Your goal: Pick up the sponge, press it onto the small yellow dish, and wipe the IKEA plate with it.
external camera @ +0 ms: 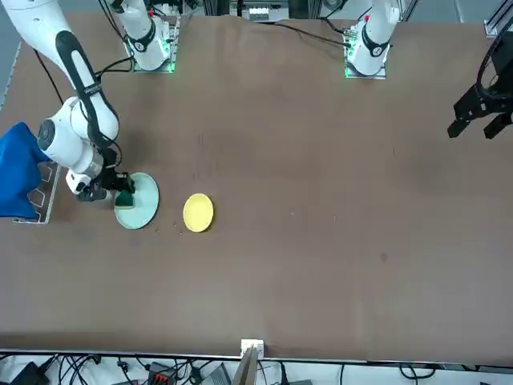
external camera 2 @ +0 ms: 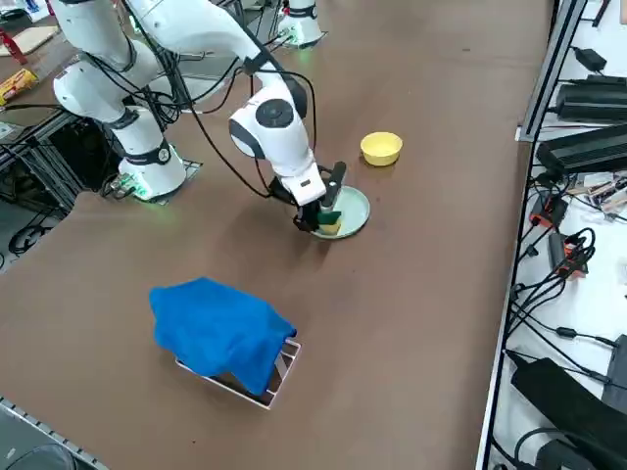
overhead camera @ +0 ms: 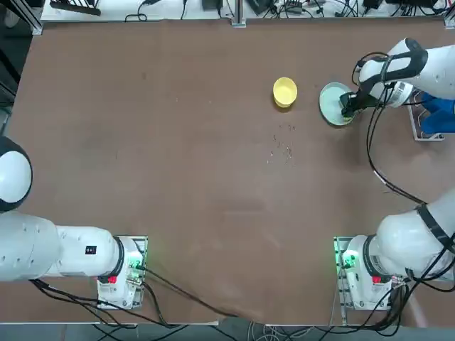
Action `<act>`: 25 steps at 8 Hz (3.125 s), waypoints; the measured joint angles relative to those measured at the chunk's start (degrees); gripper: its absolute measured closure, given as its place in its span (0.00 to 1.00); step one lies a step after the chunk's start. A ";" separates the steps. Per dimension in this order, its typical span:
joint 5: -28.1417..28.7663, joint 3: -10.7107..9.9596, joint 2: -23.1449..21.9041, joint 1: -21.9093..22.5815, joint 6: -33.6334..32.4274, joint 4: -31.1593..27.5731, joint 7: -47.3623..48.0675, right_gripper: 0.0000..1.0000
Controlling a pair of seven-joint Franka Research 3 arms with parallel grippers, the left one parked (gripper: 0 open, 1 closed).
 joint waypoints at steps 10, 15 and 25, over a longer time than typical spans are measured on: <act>5.20 0.71 5.97 7.29 -2.47 9.96 2.17 0.77; 5.28 0.69 -2.16 8.80 -11.57 10.05 5.36 0.77; 9.87 1.10 -19.05 25.90 -10.03 -8.29 21.51 0.76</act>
